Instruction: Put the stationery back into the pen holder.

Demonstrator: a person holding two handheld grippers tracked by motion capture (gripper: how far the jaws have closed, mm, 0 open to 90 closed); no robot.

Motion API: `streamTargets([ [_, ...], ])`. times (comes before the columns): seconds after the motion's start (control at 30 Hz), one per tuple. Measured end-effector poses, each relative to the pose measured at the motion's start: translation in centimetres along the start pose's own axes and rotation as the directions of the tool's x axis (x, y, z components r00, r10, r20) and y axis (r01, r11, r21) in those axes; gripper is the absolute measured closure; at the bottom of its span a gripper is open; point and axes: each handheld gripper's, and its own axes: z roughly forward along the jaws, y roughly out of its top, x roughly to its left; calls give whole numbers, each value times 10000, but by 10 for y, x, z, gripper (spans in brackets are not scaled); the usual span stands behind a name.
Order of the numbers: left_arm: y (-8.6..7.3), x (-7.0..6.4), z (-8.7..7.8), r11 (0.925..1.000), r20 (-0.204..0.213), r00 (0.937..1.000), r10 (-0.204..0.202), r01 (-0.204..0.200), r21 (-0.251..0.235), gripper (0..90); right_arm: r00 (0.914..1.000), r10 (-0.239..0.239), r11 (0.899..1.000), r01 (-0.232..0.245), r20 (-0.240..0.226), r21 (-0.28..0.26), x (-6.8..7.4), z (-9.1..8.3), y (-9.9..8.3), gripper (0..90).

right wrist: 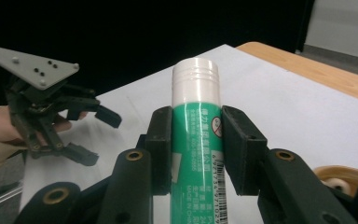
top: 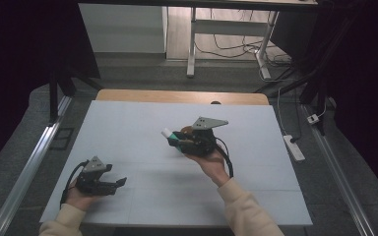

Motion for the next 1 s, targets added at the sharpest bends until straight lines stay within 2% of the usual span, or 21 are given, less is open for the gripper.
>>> streamTargets([
  [0.4, 0, 0, 0, 10000, 8, 10000, 28, -28, 29, 203, 9983, -2, 9995, 20, 583, -310, -13, -11, 3, 652],
  [0.7, 0, -1, 1, 10000, -1, 10000, 32, -32, 45, 203, 9928, -3, 9982, 75, 1195, -596, -27, -20, 6, 652],
  [1.0, 0, 0, 1, 10000, -7, 10000, 22, -22, 56, 203, 9851, -98, 9972, 225, 1715, -720, -45, -12, 9, 651],
])
